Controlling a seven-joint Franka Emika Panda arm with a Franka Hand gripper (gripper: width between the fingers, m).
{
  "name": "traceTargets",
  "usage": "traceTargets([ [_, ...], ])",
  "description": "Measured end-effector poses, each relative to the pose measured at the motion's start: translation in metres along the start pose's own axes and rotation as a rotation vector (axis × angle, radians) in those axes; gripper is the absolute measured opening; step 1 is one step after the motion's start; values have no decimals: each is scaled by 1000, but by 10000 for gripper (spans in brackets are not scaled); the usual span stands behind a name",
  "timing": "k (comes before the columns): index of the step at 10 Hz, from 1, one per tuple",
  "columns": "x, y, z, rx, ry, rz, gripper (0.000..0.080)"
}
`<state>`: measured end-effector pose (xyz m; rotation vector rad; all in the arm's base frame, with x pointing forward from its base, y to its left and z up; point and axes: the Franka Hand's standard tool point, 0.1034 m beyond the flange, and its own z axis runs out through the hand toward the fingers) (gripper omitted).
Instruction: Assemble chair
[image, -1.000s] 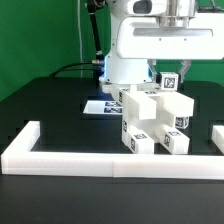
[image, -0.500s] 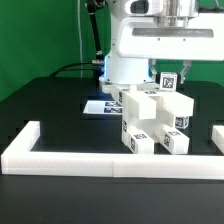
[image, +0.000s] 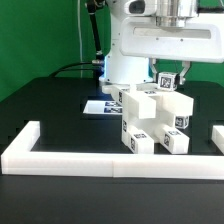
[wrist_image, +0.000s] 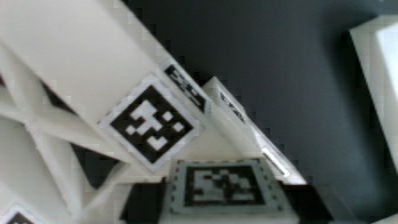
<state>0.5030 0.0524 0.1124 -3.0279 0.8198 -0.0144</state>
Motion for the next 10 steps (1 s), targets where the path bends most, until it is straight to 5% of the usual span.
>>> traceTargets([
  [10,-5,-7,1,30,-32,677,288],
])
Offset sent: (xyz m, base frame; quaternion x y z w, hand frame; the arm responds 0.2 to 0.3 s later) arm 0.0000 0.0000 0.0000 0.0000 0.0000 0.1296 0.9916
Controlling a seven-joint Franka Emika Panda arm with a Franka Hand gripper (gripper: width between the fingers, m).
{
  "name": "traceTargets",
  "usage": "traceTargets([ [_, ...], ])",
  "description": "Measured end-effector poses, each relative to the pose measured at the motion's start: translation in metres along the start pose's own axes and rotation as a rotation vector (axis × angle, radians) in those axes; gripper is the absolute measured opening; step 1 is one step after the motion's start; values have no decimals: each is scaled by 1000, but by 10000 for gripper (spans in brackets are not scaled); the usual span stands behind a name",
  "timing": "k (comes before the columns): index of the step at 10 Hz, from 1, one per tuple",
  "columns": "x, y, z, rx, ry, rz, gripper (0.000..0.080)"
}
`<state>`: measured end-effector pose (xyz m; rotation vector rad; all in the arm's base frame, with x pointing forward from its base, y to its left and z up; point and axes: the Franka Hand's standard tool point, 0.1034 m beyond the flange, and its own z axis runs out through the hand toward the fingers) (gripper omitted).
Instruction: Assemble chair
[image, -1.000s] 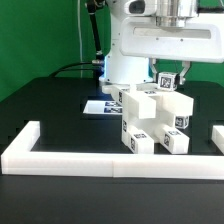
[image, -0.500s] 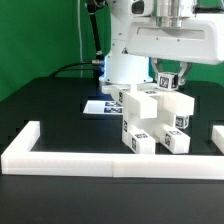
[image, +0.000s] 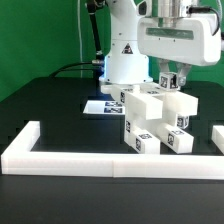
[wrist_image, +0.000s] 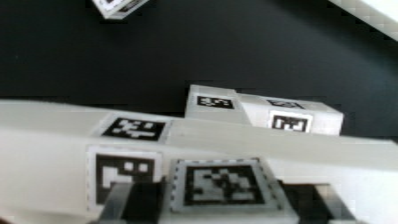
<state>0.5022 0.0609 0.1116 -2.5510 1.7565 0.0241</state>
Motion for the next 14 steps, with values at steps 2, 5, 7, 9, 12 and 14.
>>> traceTargets([
  [2,-2,-1,0,3,-7,118,288],
  [5,-5,-2,0,8,-23,337,288],
  [7,-7,-2,0,9,-29,397,288],
  [9,-7,-2,1,8,-28,352,461],
  [12,-8,-2,1,7,-28,176,635],
  [14,-8,-2,2,8,-27,15,648],
])
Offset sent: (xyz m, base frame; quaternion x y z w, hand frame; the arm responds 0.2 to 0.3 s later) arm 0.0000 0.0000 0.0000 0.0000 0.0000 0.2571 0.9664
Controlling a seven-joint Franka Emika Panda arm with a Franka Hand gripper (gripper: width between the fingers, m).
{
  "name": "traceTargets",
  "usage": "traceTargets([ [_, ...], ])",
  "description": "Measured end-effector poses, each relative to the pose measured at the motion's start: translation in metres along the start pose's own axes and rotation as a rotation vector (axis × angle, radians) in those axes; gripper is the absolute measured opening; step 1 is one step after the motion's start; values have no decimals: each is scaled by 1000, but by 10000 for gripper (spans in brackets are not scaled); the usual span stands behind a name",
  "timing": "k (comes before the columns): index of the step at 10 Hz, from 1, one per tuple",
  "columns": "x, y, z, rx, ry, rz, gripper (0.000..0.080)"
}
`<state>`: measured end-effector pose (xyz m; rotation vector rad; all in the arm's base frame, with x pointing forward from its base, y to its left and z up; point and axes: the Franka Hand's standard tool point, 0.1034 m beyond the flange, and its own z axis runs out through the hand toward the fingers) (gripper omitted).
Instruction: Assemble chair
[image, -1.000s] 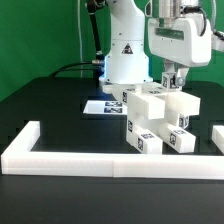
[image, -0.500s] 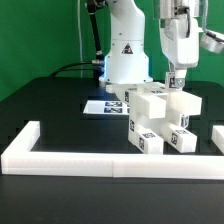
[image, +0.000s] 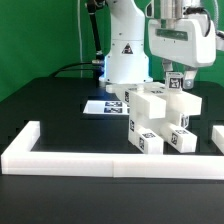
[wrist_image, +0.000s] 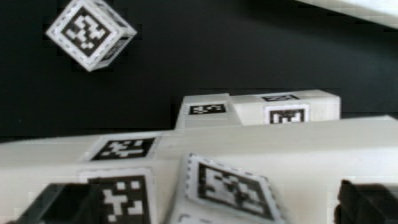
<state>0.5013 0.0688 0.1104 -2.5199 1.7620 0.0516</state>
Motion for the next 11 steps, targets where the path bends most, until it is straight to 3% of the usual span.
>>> traceTargets([
  [11,1,0,1,-11,28,-1008,648],
])
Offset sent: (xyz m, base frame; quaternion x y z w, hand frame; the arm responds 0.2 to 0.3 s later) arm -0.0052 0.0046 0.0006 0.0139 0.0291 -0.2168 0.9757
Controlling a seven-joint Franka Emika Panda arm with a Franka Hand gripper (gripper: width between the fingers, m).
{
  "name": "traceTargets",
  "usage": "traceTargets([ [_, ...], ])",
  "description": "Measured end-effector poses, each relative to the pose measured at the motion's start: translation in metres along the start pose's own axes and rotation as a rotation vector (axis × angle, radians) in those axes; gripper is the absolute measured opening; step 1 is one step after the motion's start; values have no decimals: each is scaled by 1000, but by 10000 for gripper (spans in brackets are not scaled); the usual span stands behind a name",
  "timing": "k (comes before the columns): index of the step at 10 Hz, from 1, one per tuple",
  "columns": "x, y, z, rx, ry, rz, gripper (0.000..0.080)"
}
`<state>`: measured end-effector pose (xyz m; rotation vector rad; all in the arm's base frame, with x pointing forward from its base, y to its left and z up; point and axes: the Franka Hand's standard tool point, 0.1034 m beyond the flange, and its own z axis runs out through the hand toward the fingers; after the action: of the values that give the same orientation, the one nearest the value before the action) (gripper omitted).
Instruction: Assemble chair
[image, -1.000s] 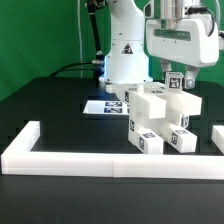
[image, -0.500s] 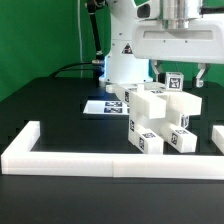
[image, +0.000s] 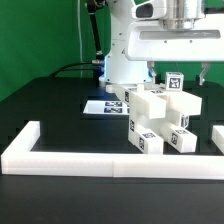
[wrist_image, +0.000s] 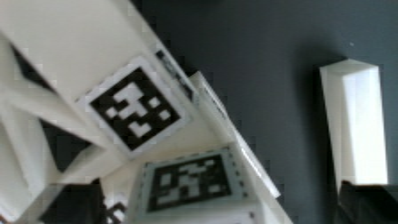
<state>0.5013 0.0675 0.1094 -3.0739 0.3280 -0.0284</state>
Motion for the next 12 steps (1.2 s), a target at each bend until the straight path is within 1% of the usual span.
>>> traceTargets([
  [2,3,3,-1,1,2,-150,648],
  [3,3,4,-1,1,2,-175,648],
  [4,3,4,-1,1,2,-173,539],
  [5,3,4,-1,0,2,-172,365],
  [6,3,4,-1,0,2,-164,365],
  [7,3,4,-1,0,1,-147,275],
  [9,3,4,-1,1,1,-131,275],
  [10,3,4,0,2,1,-21,275],
  [12,3,4,0,3,0,102,275],
])
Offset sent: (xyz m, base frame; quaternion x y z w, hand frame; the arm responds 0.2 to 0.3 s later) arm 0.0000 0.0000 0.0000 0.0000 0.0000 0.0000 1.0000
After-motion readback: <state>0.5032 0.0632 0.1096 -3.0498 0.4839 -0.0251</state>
